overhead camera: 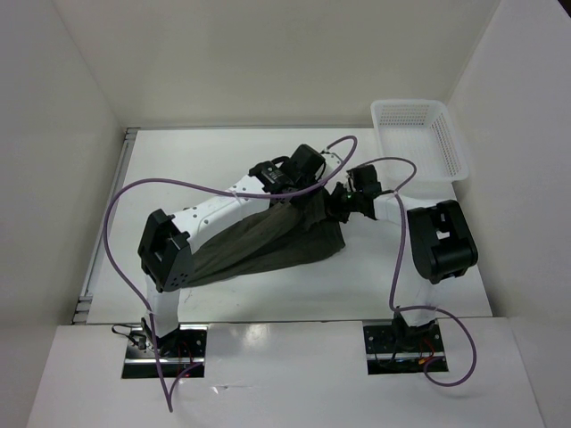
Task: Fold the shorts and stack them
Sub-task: Fold the shorts
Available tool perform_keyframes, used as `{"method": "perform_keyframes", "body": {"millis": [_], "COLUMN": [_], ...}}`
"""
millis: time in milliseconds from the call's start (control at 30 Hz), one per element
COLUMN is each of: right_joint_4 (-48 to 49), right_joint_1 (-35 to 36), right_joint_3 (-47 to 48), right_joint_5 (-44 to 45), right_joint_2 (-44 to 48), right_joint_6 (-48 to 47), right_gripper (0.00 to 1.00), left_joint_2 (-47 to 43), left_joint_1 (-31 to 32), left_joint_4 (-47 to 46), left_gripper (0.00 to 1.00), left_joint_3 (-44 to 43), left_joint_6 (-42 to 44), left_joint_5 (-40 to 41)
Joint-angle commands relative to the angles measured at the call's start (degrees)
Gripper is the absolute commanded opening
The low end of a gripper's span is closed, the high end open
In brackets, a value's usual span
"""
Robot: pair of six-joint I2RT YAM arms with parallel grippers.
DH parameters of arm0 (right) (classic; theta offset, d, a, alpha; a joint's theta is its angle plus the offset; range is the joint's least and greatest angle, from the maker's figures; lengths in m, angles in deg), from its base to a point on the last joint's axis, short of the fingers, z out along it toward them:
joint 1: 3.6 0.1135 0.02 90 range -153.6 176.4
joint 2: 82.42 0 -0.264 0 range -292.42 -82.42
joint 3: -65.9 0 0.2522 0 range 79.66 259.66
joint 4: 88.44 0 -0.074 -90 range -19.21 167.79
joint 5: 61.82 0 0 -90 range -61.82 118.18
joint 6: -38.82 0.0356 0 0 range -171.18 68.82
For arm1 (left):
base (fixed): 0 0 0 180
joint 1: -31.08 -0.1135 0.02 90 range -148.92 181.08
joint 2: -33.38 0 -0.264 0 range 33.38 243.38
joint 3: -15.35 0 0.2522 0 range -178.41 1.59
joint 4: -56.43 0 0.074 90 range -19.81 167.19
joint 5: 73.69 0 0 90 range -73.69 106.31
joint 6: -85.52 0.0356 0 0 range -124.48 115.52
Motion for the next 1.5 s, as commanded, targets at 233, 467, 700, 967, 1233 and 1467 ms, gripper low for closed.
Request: {"method": "perform_keyframes", "body": {"millis": [233,467,700,967,1233,1467], "right_joint_4": [17.8,14.7,1.9,-10.8,-7.8,1.3], "right_joint_1": [-2.2,-2.8,-5.1,-5.1,-5.1,-4.6], "right_joint_3": [-2.1,0.5,-0.6,-7.0,-14.4,-6.6], "right_joint_5": [6.5,5.8,15.3,13.5,2.1,-7.4], "right_joint_2": [-1.1,-2.9,10.4,23.0,20.1,6.2], "right_joint_6": [22.8,21.3,8.8,2.7,1.1,3.8], "right_gripper": [0.00,0.00,0.00,0.00,0.00,0.00], "left_joint_2": [-0.8,-0.3,-0.3,0.8,1.3,1.8], "left_joint_1": [3.2,3.2,2.0,1.4,1.4,1.4], "left_joint_4": [2.6,2.0,-0.4,-1.0,-1.0,-0.4], "left_gripper": [0.12,0.15,0.07,0.06,0.06,0.06], "left_joint_3": [3.3,3.9,4.5,1.6,0.3,-0.3], "left_joint_6": [0.2,0.2,0.2,0.2,0.2,0.2], "left_joint_5": [-7.0,-5.7,-1.3,0.7,0.7,-1.2]}}
